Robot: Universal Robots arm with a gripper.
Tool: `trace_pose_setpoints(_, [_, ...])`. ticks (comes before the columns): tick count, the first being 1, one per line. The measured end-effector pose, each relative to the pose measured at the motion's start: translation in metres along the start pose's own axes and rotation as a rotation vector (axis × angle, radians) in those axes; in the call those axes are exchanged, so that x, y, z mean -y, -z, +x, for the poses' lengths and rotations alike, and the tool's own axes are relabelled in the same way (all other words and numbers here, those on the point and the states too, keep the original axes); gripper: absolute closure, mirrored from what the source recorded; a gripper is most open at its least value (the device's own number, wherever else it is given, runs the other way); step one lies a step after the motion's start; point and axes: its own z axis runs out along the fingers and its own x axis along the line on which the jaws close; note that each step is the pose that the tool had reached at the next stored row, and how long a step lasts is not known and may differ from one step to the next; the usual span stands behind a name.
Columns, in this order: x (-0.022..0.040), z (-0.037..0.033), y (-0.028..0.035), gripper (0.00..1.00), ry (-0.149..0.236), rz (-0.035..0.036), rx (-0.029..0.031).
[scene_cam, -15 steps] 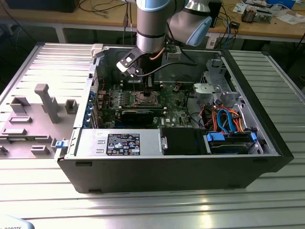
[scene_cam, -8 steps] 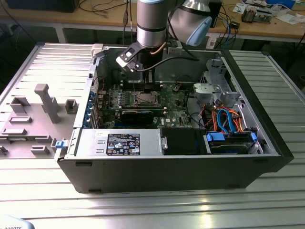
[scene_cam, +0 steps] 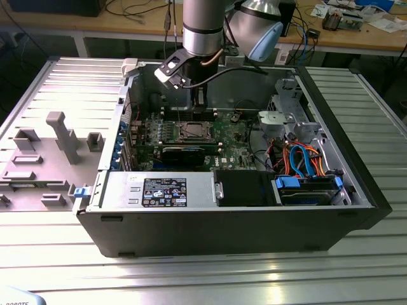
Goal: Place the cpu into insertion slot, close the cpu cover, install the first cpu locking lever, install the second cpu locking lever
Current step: 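Install the first cpu locking lever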
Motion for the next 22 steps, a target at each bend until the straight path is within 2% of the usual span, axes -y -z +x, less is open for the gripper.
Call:
trace_pose_setpoints(3, [0.0000, -0.0001, 0.0033, 0.89, 0.000, 0.0000, 0.0000])
trace_pose_setpoints(7, [0.0000, -0.0002, 0.0116, 0.89, 0.000, 0.0000, 0.0000])
trace_pose_setpoints(15, [0.0000, -0.0002, 0.0122, 0.89, 0.004, 0.0001, 0.0015])
trace_pose_setpoints(17, [0.0000, -0.0002, 0.0122, 0.89, 0.044, -0.0006, 0.0015])
trace_pose_setpoints(22, [0.0000, -0.0002, 0.0122, 0.89, 0.116, -0.0018, 0.0018])
